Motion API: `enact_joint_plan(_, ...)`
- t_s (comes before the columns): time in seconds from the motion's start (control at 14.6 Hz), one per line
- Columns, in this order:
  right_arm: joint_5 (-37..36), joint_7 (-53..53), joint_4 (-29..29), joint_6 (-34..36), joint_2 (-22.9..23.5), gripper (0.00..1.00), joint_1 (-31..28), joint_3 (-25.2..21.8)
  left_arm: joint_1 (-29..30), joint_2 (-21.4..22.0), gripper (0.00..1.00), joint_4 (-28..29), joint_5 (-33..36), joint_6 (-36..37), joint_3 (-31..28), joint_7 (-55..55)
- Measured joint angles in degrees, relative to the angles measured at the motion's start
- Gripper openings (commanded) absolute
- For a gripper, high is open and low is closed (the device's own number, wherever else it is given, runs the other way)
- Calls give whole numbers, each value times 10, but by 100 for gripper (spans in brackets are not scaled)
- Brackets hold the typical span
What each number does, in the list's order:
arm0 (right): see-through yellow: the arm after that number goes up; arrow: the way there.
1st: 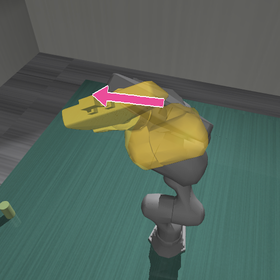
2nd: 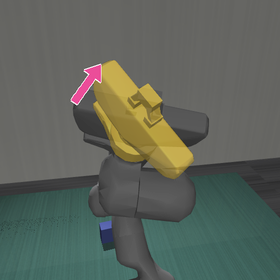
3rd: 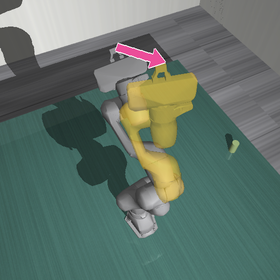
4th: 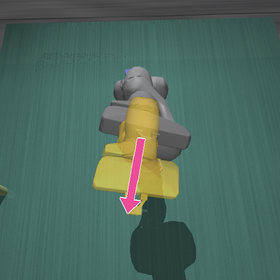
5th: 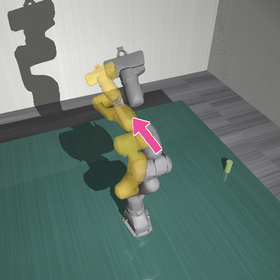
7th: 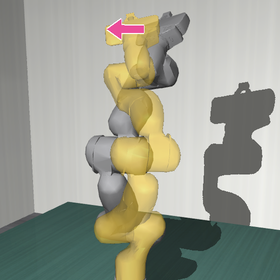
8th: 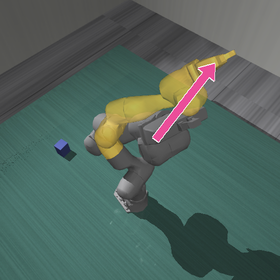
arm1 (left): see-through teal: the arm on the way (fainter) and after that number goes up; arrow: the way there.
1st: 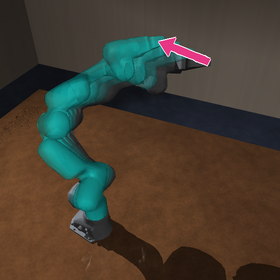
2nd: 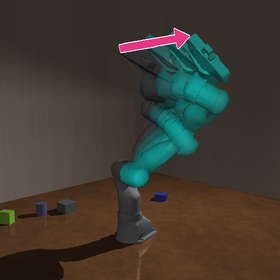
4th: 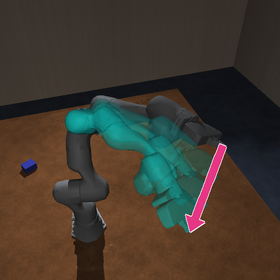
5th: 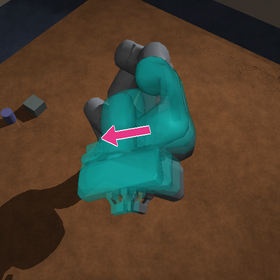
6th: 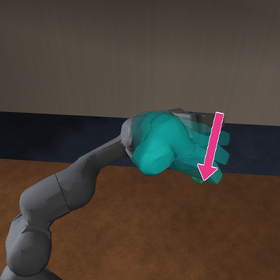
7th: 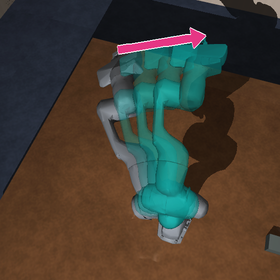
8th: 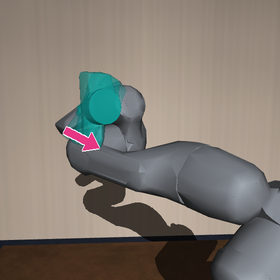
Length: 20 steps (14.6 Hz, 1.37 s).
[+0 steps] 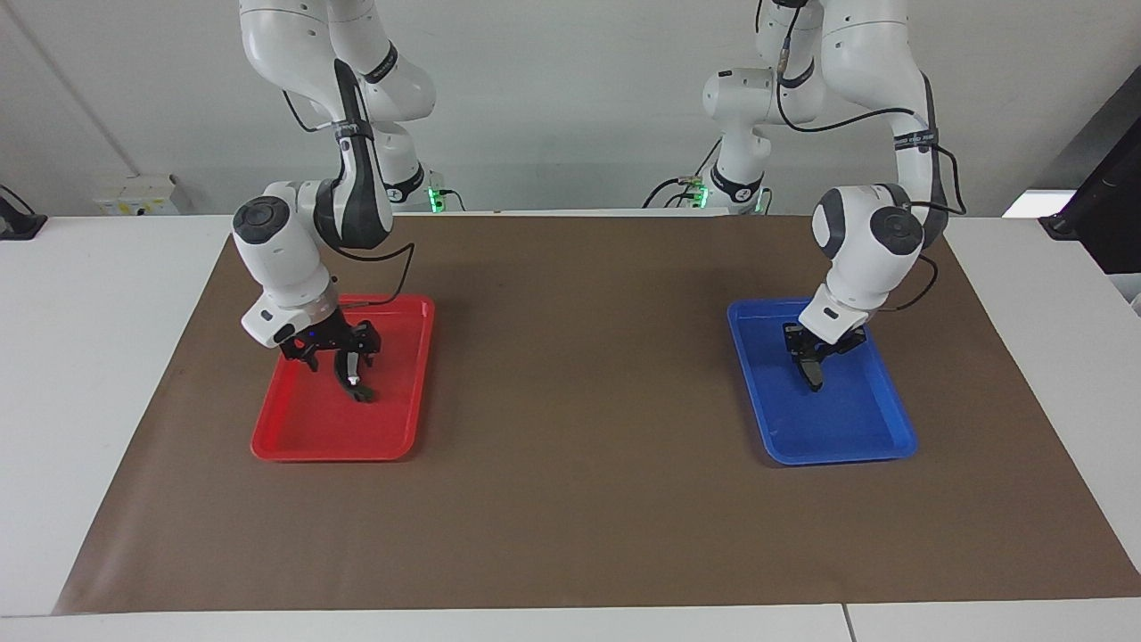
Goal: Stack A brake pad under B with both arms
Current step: 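Grasp the small pad with the left gripper while the right gripper grasps its pad, then place the small pad mid-table with the left gripper while the right gripper lifts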
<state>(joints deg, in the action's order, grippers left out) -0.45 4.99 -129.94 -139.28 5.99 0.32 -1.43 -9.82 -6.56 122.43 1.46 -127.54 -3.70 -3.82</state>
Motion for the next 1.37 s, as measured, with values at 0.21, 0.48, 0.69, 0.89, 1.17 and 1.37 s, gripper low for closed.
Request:
enact_joint_plan(0.21,0,1,-21,-14,1,96,-3,-1,-62,7,7,-44,0,27,3,63)
enact_joint_plan(0.48,0,8,-26,-15,2,88,-6,-1,-180,-6,9,-44,0,4,8,172)
enact_joint_plan(0.69,0,20,-30,-15,2,87,-6,-1,-238,-30,13,-45,0,-23,9,211)
enact_joint_plan(0.89,0,23,-37,-15,3,67,-6,-1,-267,-73,15,-65,0,-52,8,239)
enact_joint_plan(1.17,0,36,-37,-16,2,0,-6,-1,-300,-135,56,-112,0,-72,9,278)
enact_joint_plan(1.37,1,29,-30,-13,3,0,-6,-1,-314,-150,99,-115,0,-94,9,282)
